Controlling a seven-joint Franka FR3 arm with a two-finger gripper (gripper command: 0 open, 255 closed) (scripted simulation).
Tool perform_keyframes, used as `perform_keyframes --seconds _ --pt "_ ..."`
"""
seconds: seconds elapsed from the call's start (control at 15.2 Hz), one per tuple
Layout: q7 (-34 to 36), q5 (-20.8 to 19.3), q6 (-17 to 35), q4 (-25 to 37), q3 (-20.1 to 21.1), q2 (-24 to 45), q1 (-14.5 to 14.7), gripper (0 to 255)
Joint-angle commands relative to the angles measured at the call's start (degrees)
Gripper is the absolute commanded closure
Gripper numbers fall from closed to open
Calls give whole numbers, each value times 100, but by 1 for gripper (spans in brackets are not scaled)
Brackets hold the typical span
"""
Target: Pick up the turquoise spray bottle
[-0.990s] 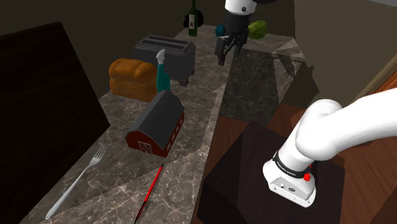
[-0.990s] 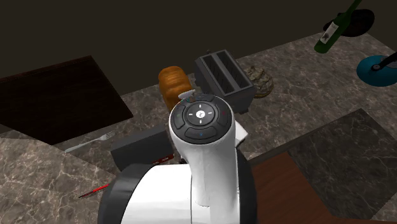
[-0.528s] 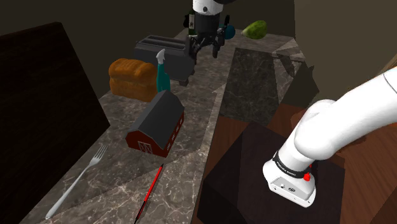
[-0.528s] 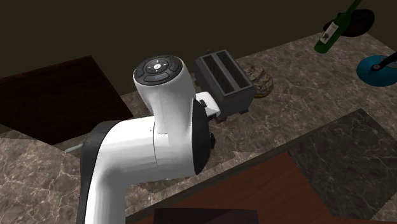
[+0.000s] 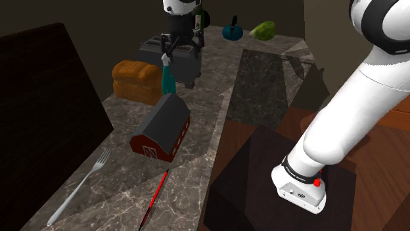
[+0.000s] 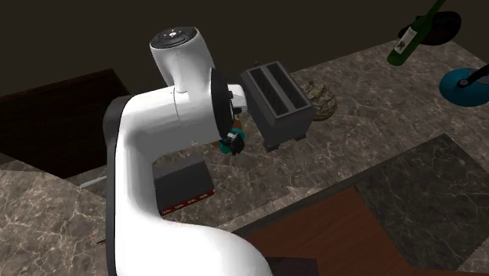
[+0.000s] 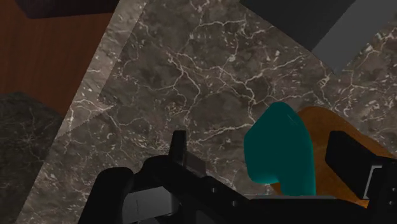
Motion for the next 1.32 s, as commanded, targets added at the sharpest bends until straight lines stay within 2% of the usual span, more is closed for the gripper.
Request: perform_keyframes --seconds 0.0,0.4,0.46,0.92,1.06,1.12,1.25 --pt "512 -152 -125 562 71 515 32 0" --pt "1747 -659 -836 2854 35 2315 365 0" --pt "1772 -668 -862 2929 19 2367 386 0" --pt "1832 -635 -218 2158 6 2241 312 0" --pt "1832 -635 -217 2157 6 2241 312 0" --pt "1829 -635 -223 2164 6 2241 310 255" --pt "1829 -632 -220 2152 6 2232 309 255"
